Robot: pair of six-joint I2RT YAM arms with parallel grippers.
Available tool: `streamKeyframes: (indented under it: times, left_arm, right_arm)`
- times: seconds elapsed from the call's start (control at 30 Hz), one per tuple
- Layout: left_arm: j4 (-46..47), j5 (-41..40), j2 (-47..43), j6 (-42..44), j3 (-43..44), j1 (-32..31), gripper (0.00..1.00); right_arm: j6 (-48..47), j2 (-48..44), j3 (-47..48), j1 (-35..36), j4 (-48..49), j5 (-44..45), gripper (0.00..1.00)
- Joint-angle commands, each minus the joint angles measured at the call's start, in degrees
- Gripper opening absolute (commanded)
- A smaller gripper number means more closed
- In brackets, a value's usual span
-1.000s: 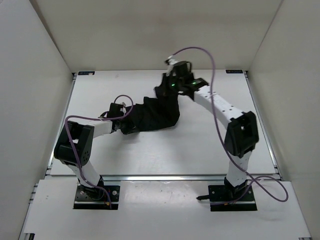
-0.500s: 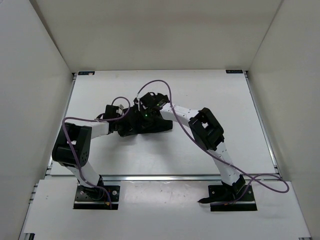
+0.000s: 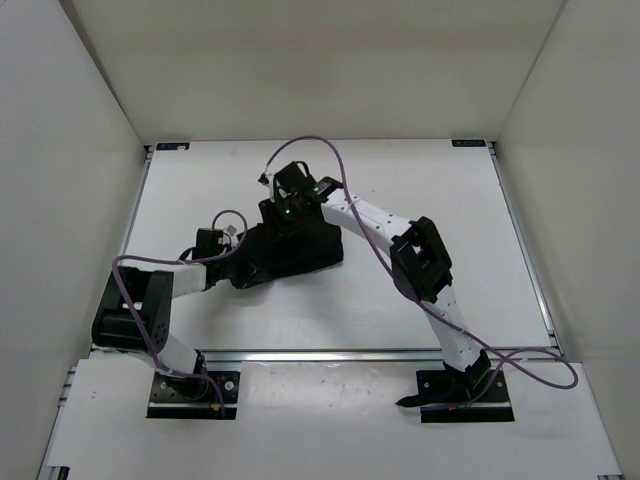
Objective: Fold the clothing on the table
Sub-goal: Fold the skirt
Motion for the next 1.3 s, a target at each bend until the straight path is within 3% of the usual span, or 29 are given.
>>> streamKeyframes:
  times: [0.0,0.03,0.1,0.27,0.4,0.47,0.67,0.9,1.07,1.27]
  left_arm:
    - [6.1,5.4,-5.7,-6.0,-2.5,1.0,0.19]
    - [6.7,4.8,-8.4,-7.1,-3.3,1.0,0.2]
    - [7.3,2.5,-12.1,-10.7,-4.4,1.3,0.33]
    - [5.5,1.9,-19.1,-12.4,-4.7,2.5,0.35]
    - [-0.7,-2.0,-23.7,-9.9,-4.1,3.5,0.4]
    - [-2.9,-4.2,-25.0,-9.4,-4.7,4.2,0.41]
    - [-7.2,-7.8,-27.6,-6.1,-4.2,6.5,0.38]
    - [-18.7,-13.1,-27.9,2.9,9.2,11.3,0.4]
    - [-22.9,-16.0,-28.4,5.5,15.2,11.3,0.42]
    - [-25.0,-17.0,-28.5,6.4,17.7,11.9,0.43]
  right_arm:
    - [-0.1,-9.5,6.1,-2.3,-1.9,1.9,0.39]
    - [0.3,-11.1,6.5,-2.7,-2.4,1.4,0.4]
    - [1.6,-14.4,4.6,-3.9,-0.7,0.1,0.42]
    - [5.7,-20.1,-7.1,-6.7,8.2,-0.5,0.42]
    - [6.6,-17.1,-8.0,-9.7,9.6,0.5,0.4]
    - [7.1,-13.4,-4.0,-10.2,7.7,1.5,0.37]
    - [8.7,2.6,11.5,-8.6,-2.7,7.0,0.0]
    - [3.9,14.0,30.5,-1.9,-9.9,1.4,0.0]
    - [2.0,13.3,31.1,1.2,-10.6,-6.1,0.0]
    - [1.0,9.9,30.4,2.9,-10.2,-8.0,0.17]
